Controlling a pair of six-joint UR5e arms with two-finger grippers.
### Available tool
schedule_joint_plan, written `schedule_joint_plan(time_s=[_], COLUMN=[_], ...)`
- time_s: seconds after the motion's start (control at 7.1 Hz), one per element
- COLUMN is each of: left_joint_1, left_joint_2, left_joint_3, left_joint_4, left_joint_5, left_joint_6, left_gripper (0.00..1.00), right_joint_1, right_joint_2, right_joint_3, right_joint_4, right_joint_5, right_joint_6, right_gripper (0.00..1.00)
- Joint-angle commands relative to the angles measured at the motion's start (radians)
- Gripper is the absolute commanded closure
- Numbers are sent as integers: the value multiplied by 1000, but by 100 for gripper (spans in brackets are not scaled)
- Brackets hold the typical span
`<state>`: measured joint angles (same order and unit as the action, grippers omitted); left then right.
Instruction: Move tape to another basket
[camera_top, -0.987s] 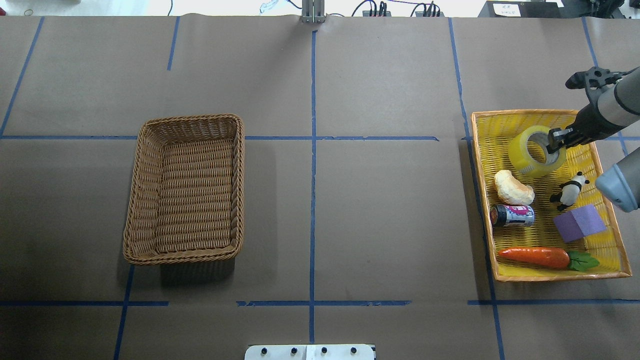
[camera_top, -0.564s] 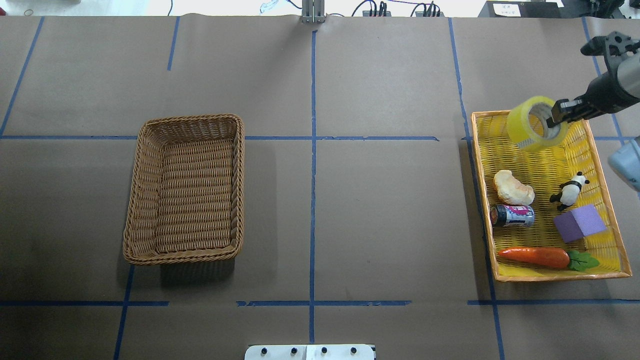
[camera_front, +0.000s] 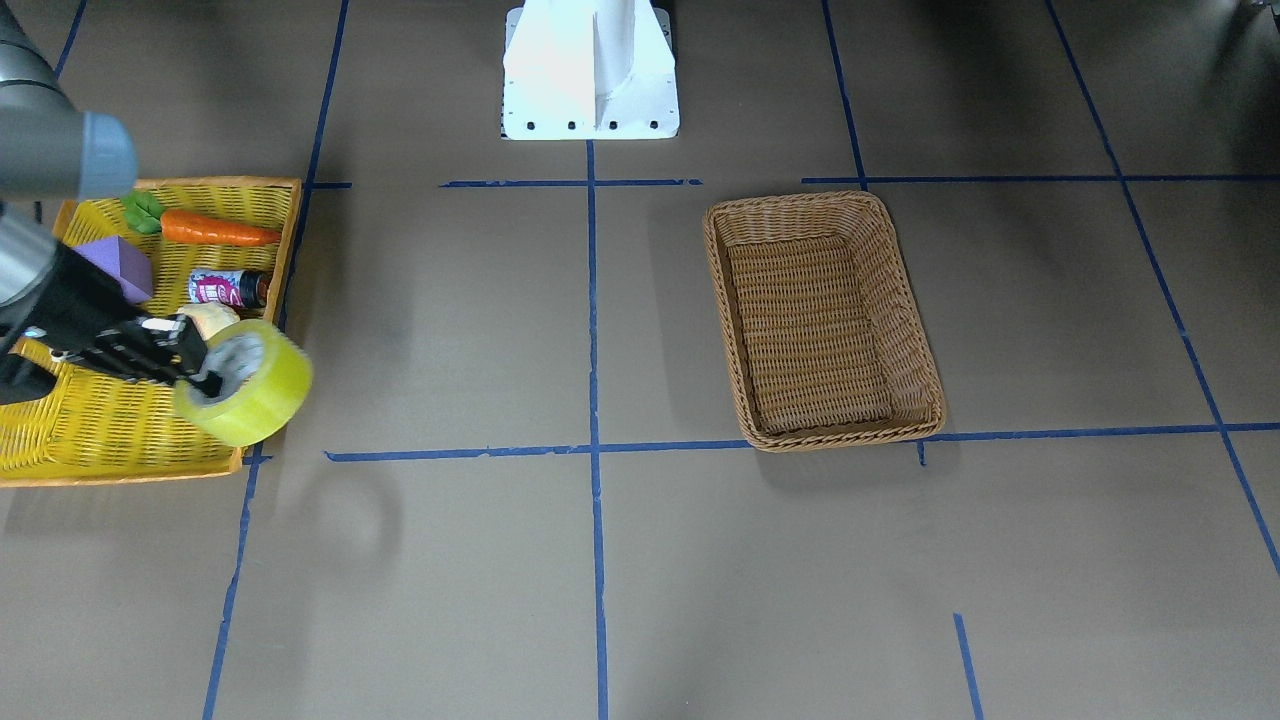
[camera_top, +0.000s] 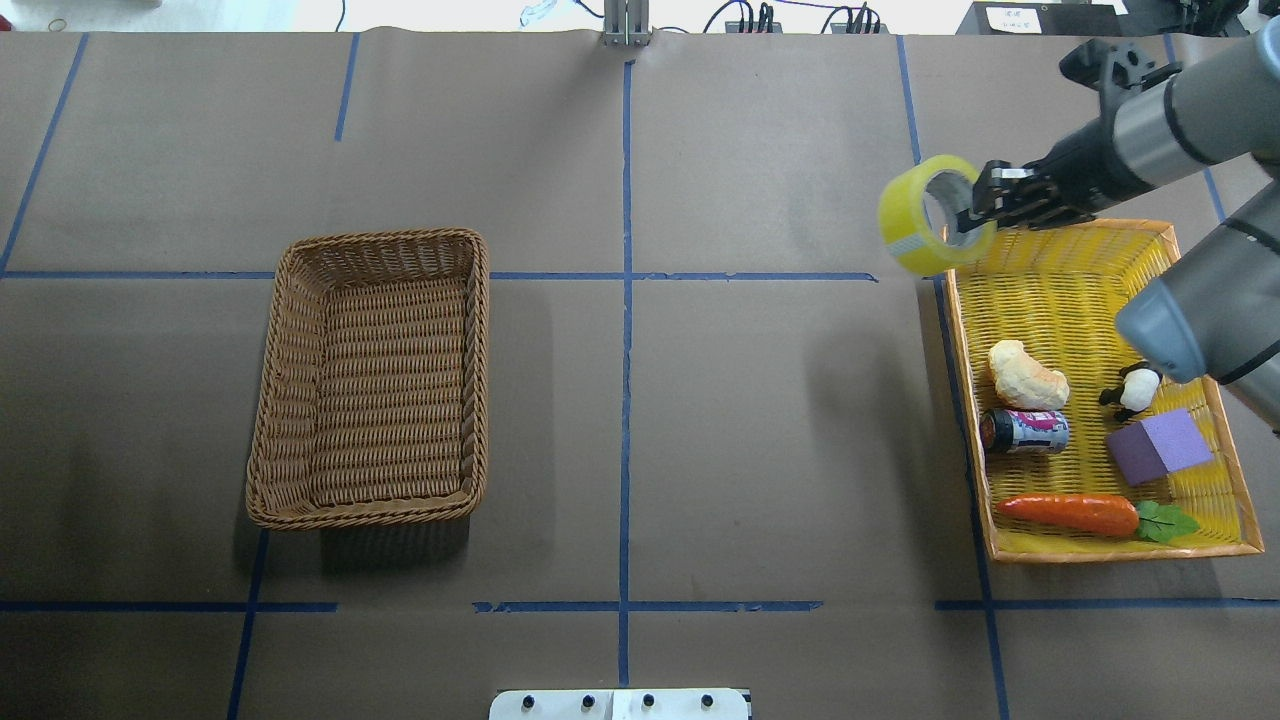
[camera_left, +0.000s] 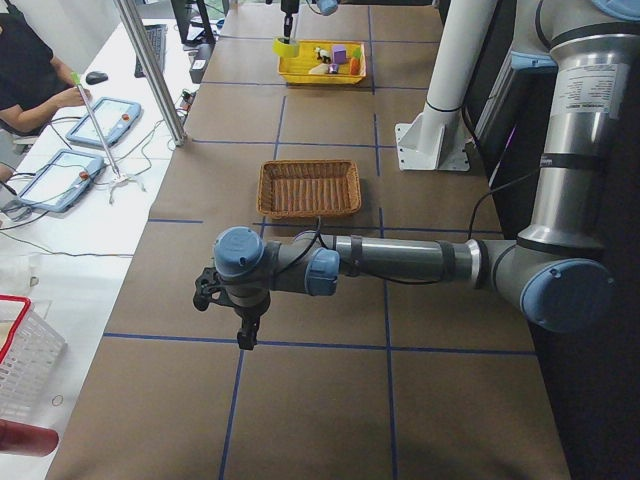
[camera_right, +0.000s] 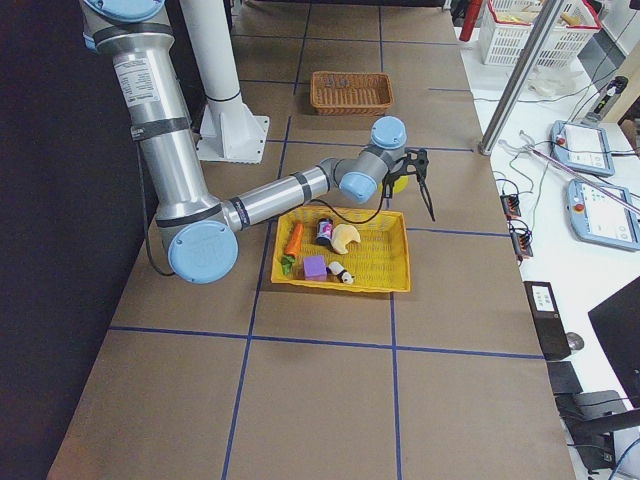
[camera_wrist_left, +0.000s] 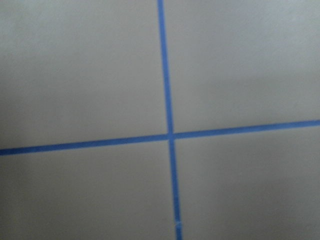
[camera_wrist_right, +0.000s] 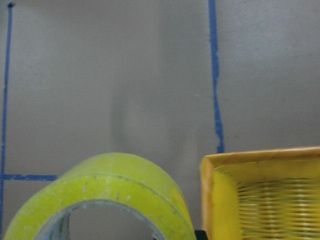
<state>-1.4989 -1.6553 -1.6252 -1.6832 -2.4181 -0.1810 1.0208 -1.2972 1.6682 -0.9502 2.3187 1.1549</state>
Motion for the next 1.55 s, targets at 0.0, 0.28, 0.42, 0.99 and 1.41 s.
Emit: schedule_joint_plan(time_s=[0.0, 0.28, 0.42, 0.99, 1.41], left_joint_1=[163, 324, 424, 537, 595], left_joint_2=[-5, -6, -44, -156, -170], left_joint_3=[-160, -237, -236, -242, -243], left_joint_4=[-88, -339, -497, -937, -1233], left_joint_5=[-35, -30, -23, -19, 121], left_joint_6=[-366, -815, -1048, -1743, -2045], left_gripper=[0, 0, 0, 0, 0], right_joint_1=[-63, -103, -126, -321, -404], right_joint_2=[25, 30, 29, 30, 30], right_joint_3=[21, 36, 34, 34, 50], right_joint_4=[109, 218, 302, 696, 975], right_joint_5=[1, -1, -2, -207, -295], right_joint_6=[211, 355, 421, 739, 915], right_gripper=[100, 99, 98, 98, 98])
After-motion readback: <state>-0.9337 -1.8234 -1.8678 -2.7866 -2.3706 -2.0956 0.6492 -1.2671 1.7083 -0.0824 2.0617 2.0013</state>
